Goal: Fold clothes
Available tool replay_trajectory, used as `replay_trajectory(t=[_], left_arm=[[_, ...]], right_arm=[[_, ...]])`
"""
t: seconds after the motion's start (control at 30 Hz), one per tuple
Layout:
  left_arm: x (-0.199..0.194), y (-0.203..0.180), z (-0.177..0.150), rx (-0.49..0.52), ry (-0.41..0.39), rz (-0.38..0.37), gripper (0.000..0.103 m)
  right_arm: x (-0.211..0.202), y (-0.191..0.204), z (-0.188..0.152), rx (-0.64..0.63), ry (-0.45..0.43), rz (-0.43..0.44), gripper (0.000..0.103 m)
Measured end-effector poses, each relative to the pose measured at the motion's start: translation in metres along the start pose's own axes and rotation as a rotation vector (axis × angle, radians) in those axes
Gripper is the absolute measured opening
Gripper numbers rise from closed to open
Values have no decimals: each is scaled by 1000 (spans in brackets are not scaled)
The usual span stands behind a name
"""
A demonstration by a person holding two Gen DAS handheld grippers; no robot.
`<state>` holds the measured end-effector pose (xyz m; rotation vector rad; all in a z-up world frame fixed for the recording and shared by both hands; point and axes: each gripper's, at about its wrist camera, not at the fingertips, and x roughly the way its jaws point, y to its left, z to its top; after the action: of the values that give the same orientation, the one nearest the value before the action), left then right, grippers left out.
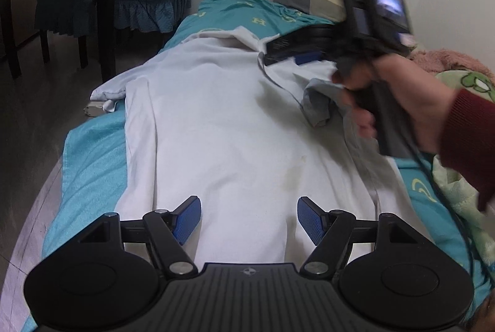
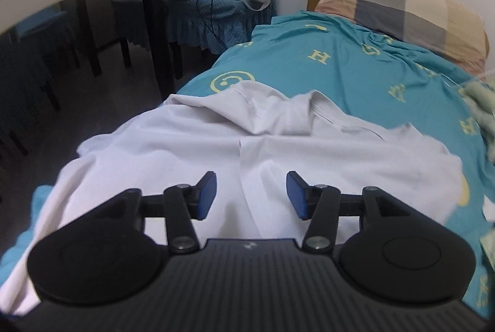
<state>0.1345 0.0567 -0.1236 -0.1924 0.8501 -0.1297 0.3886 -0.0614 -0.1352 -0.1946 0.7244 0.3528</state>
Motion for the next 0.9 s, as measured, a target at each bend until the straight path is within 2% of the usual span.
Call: replay_trajectory(t=[0.07,0.13,0.2,0.3,0.4,0.5,0.6,0.77,0.83,0.9], left_arm=[[1,1,-1,1,3,7,71],[1,2,-2,-1,3,9,71],[0,3,-2,-9,1,8,71],[-1,2,-2,-20,0,1,71],[-2,1,-2,-21,-12,-4,71],[-3,2,-2,-14,-21,16,71],[0,4,-2,-19,-22,32,71],[4,8,-1,-28,-17,46,71],[5,8,-1,-27,-16,40,71],[6,7,-1,-22,-11,31,71]], right_arm=[[25,3,5,0,25,-33,48],[43,4,7,-5,48,-86,15],[45,-2,9,26,19,-106,8],[19,-17,20,130,-123,-97,6],[5,-35,42,224,-192,-90,6],[13,-47,63,262,-187,-100,6],[31,-49,71,259,-153,-117,6],[50,-50,61,284,-76,-68,13],[45,-48,55,273,-65,-64,49],[29,-46,46,263,-85,-41,62]])
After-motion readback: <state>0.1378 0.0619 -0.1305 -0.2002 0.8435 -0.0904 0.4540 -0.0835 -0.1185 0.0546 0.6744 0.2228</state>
